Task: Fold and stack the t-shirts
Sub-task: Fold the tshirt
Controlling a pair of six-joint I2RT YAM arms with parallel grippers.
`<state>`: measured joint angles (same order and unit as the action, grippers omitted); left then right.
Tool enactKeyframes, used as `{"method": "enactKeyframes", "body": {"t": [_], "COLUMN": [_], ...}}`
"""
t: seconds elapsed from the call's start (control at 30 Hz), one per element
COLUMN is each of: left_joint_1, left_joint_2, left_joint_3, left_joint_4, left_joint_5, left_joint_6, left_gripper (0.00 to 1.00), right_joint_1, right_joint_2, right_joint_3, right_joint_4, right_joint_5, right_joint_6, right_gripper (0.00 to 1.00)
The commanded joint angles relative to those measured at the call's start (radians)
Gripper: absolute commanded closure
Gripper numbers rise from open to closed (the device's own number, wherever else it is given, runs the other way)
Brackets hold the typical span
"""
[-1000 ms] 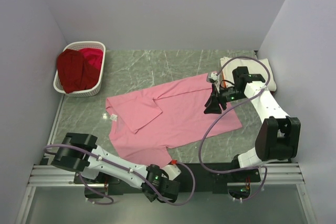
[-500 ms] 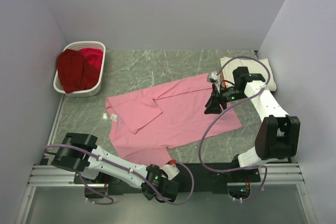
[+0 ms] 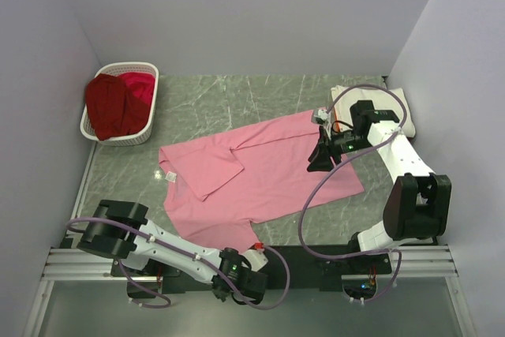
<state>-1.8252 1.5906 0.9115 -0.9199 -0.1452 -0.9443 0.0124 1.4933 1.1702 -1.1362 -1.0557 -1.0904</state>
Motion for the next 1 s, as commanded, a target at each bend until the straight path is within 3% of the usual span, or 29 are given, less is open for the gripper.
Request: {"method": "enactKeyframes", "body": {"t": [0.0, 0.17, 0.37, 0.5, 0.6, 0.73, 0.77, 0.97], "left_joint_1": [-0.005, 0.020, 0.121, 0.203, 0.250, 0.274, 0.279, 0.288], "left_joint_2": [0.013, -0.078, -0.288, -0.392, -0.434, -0.451, -0.454, -0.489], "left_joint_3": [-0.011, 0.010, -0.010, -0.026, -0.033, -0.023, -0.022, -0.037], "left_joint_4": [0.027, 0.016, 0.114, 0.170, 0.184, 0.187, 0.187, 0.200], "left_joint_5": [-0.027, -0.105, -0.178, -0.188, -0.177, -0.179, -0.177, -0.172], "left_joint_6": [0.009, -0.010, -0.019, 0.028, 0.068, 0.101, 0.104, 0.114], "left_gripper": [0.82, 0.88, 0.96, 0.99, 0.99, 0.99, 0.99, 0.99], "right_joint_1": [-0.008, -0.006, -0.144, -0.247, -0.267, -0.273, -0.273, -0.284], "right_joint_2": [-0.007, -0.063, -0.137, -0.151, -0.130, -0.081, -0.059, 0.002], "right_joint_3": [0.052, 0.039, -0.071, -0.187, -0.236, -0.276, -0.280, -0.302], "right_joint_4": [-0.030, -0.034, -0.195, -0.076, 0.017, 0.134, 0.144, 0.251], "right_joint_5": [-0.029, 0.085, 0.293, 0.488, 0.589, 0.687, 0.698, 0.783], "right_joint_6": [-0.023, -0.057, -0.455, -0.623, -0.637, -0.654, -0.661, -0.681], "right_gripper": [0.48, 0.49, 0.48, 0.47, 0.50, 0.72, 0.74, 0.72]}}
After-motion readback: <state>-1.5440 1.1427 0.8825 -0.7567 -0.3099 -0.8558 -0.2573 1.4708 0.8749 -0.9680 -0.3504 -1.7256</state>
